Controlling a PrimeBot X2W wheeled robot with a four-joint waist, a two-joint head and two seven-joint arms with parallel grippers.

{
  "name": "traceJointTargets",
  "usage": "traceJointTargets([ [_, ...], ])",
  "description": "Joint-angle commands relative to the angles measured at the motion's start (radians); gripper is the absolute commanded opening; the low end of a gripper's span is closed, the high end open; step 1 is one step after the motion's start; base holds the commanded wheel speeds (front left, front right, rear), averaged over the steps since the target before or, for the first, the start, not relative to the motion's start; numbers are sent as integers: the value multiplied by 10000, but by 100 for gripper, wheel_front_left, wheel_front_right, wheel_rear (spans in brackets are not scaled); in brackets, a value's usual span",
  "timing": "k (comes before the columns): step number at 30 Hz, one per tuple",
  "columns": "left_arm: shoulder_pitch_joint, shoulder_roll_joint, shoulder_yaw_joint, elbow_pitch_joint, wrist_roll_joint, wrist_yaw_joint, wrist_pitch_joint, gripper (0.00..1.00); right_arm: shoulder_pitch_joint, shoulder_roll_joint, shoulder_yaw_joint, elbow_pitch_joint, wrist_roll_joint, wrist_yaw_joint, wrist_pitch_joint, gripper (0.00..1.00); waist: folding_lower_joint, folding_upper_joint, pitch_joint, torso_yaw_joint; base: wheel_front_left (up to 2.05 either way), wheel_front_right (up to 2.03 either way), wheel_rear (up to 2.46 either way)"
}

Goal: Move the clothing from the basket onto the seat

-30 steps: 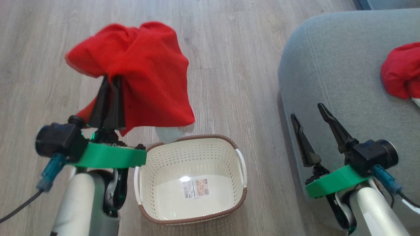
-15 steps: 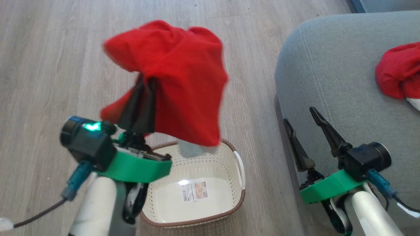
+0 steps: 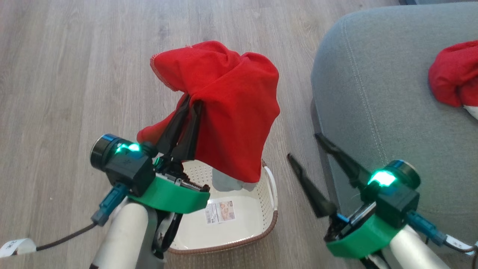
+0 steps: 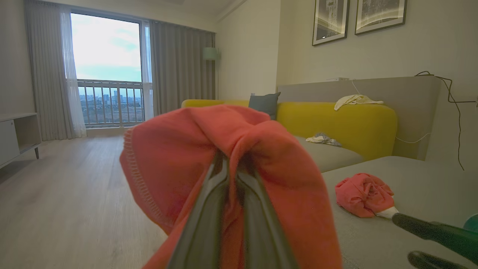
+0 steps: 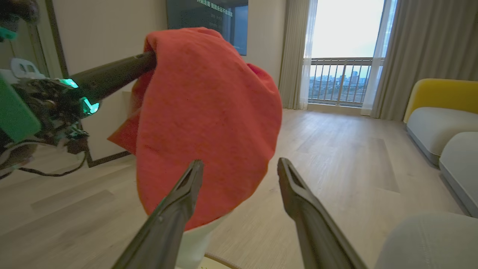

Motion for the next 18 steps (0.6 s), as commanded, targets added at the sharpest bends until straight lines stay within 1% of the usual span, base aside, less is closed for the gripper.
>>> traceJointTargets([
  [1, -595, 72, 291, -327, 24, 14, -53, 0, -363, -234, 323, -473, 185, -2, 6, 100, 0, 0, 40, -5, 0, 0, 0],
  [4, -647, 72, 249, -243, 101, -13, -53, 0, -495, -491, 696, -737, 353, -2, 6, 100, 0, 0, 112, -7, 0, 0, 0],
  [6, -688, 72, 159, -234, 121, -31, -53, 0, -607, -553, 850, -835, 320, -2, 6, 100, 0, 0, 152, 1, 0, 0, 0],
  [11, -773, 72, -194, -221, 103, -13, -53, 0, -768, -328, 964, -735, 98, -2, 6, 100, 0, 0, 199, 87, 0, 0, 0],
  [18, -791, 72, -762, -100, 44, 110, -53, 0, -1128, -12, 1605, -541, -96, -2, 6, 100, 0, 0, 195, 174, 0, 0, 0],
])
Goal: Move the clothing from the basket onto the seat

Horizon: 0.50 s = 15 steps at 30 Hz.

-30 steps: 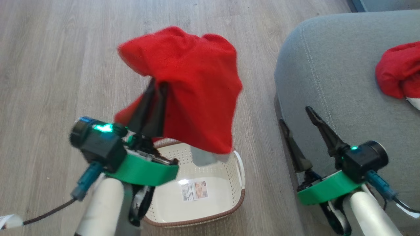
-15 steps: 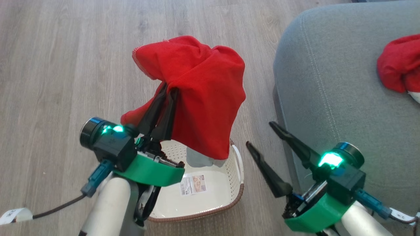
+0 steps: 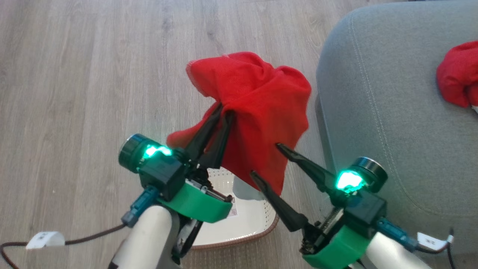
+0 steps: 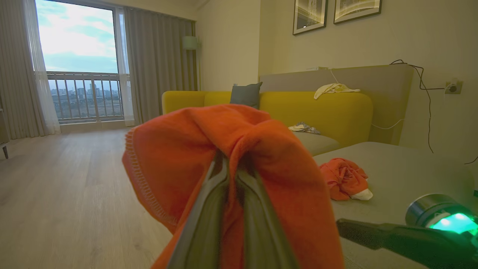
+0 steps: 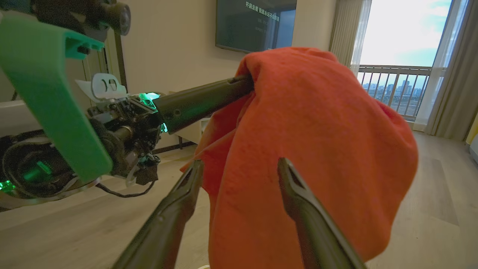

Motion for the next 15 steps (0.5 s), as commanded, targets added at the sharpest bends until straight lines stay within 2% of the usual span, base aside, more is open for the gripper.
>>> traceJointTargets([
  [1, -546, 64, 179, -347, -44, 63, -53, 0, -494, 73, 224, -199, -183, -2, 6, 100, -1, 0, -9, 38, 0, 0, 0],
  [6, -586, 64, -244, -341, -108, 112, -53, 0, -575, 442, -178, 405, -1212, -2, 6, 100, -1, 0, -49, 165, 0, 0, 0],
  [11, -565, 64, -495, -387, -93, 41, -53, 0, -485, 915, -949, 715, -1716, -2, 6, 100, -1, 0, -95, 262, 0, 0, 0],
  [15, -474, 64, -690, -372, -55, -91, -53, 0, -502, 1048, -1152, 904, -1945, -2, 6, 100, -1, 0, -168, 335, 0, 0, 0],
])
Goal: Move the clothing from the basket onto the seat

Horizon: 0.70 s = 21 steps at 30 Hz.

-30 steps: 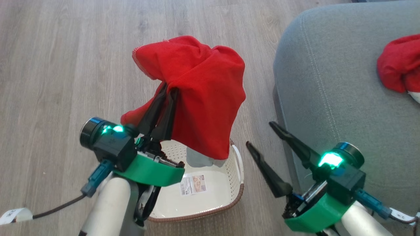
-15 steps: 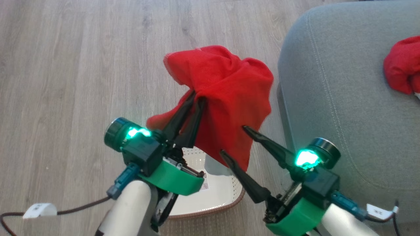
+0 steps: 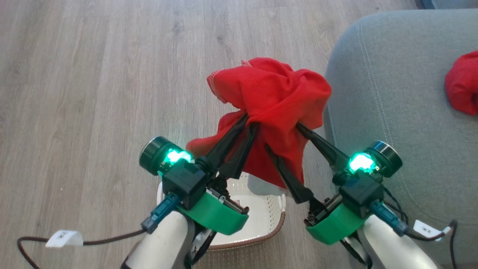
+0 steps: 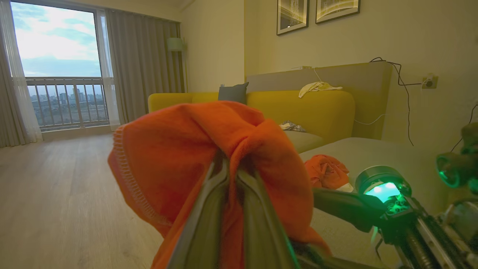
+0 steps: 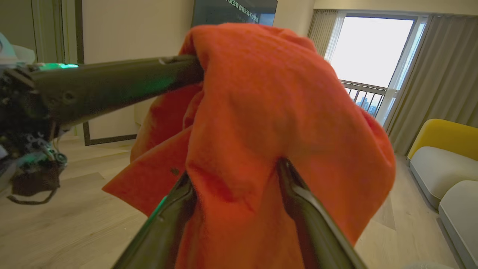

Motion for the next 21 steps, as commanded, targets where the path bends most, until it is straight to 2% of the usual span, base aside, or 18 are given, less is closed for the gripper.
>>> traceJointTargets([
  [1, -332, 39, 222, -385, -1, -80, -53, 0, -170, 104, 100, -218, -149, -2, 6, 100, 0, 0, -34, 28, 0, 0, 0],
  [12, -66, 39, -441, 112, 64, -582, -53, 0, -785, -2, 555, 552, -646, -2, 6, 100, 0, 0, -184, 277, 0, 0, 0],
  [21, -39, 39, -571, 324, -18, -679, -53, 0, -1080, 318, 731, 752, -557, -2, 6, 100, 0, 0, -162, 499, 0, 0, 0],
])
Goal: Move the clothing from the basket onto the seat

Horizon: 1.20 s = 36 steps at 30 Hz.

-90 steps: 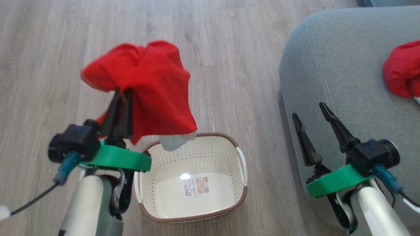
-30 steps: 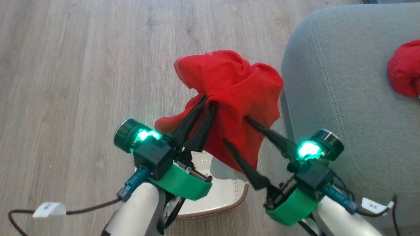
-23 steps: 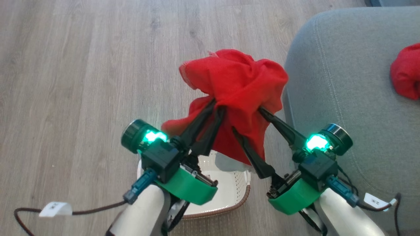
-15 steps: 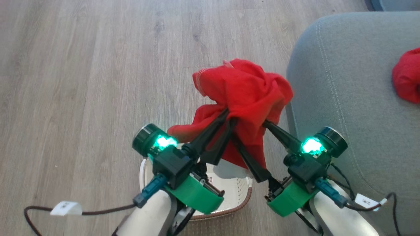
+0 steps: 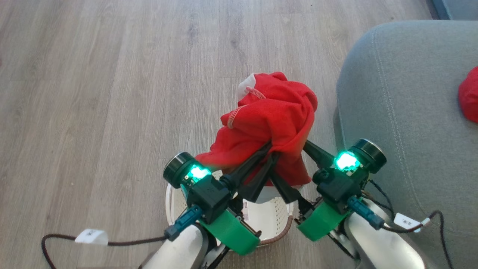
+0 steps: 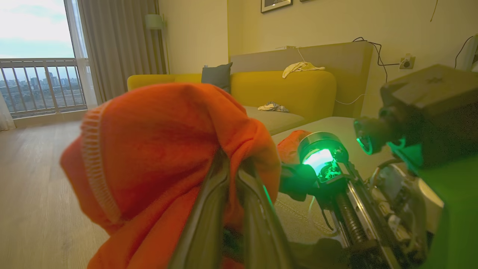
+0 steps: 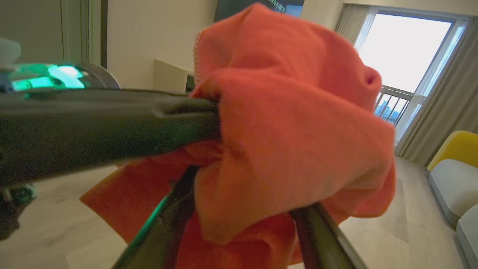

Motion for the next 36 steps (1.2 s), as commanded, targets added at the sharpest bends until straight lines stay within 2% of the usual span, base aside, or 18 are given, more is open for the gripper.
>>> traceJointTargets([
  [1, -266, 3, 275, -320, -43, -38, -53, 0, -425, 377, 86, -380, 298, -2, 6, 36, 0, 0, 3, 33, 0, 0, 0],
  [2, -268, 3, 274, -311, -53, -38, -53, 0, -412, 458, 53, -459, 534, -2, 6, 0, 0, 0, 5, 52, 0, 0, 0],
  [15, -323, 3, 357, -323, -123, 64, -53, 0, -241, 627, -482, -1176, 439, -2, 6, 0, 0, 0, 66, 231, 0, 0, 0],
  [16, -319, 3, 377, -352, -145, 84, -53, 17, -209, 640, -519, -1242, 422, -2, 6, 0, 0, 0, 65, 229, 0, 0, 0],
  [17, -316, 3, 399, -382, -160, 100, -53, 38, -179, 652, -570, -1307, 409, -2, 6, 0, 0, 0, 62, 222, 0, 0, 0],
  [18, -313, 3, 421, -406, -166, 112, -53, 79, -155, 667, -640, -1382, 384, -2, 6, 0, 0, 0, 56, 213, 0, 0, 0],
  [19, -308, 3, 440, -420, -167, 118, -53, 99, -128, 690, -722, -1451, 360, -2, 6, 0, 0, 0, 47, 203, 0, 0, 0],
  [30, -155, 3, 605, -159, -137, 207, -53, 100, 314, 748, -1728, -1831, 132, -2, 6, 0, 0, 0, -191, 86, 0, 0, 0],
  [36, 39, 3, 726, 252, 416, 178, -53, 100, 632, 555, -2670, -1930, 132, -2, 6, 0, 0, 0, -243, 23, 0, 0, 0],
])
